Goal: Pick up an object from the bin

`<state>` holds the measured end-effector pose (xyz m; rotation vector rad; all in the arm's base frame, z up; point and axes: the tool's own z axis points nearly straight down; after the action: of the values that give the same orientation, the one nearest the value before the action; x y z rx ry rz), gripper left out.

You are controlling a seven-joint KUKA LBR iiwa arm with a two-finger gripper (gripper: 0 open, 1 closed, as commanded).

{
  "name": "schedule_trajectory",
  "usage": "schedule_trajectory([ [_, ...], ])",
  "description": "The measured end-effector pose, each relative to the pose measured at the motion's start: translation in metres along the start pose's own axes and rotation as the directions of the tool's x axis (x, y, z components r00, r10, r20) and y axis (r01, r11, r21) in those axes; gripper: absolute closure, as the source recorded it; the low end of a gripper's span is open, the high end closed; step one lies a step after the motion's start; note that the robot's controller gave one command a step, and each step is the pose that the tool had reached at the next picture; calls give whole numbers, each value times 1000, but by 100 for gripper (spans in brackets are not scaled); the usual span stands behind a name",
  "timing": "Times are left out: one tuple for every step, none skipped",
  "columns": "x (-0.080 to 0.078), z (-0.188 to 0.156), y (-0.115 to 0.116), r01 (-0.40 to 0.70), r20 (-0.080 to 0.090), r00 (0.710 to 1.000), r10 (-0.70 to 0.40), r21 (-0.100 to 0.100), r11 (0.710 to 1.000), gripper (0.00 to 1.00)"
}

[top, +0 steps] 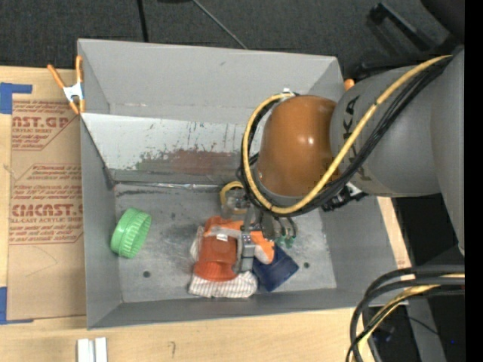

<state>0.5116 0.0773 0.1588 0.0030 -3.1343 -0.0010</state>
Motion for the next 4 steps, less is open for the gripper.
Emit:
schedule_trajectory([
  [-2,-5,0,-2,8,1000,2,-1,1000,0],
  [-3,70,-48,-60,13,998,60,-2,998,0],
  [1,93,-55,25,17,1000,-25,1,1000,0],
  [0,88,-51,-211,9,978,211,-3,978,0],
])
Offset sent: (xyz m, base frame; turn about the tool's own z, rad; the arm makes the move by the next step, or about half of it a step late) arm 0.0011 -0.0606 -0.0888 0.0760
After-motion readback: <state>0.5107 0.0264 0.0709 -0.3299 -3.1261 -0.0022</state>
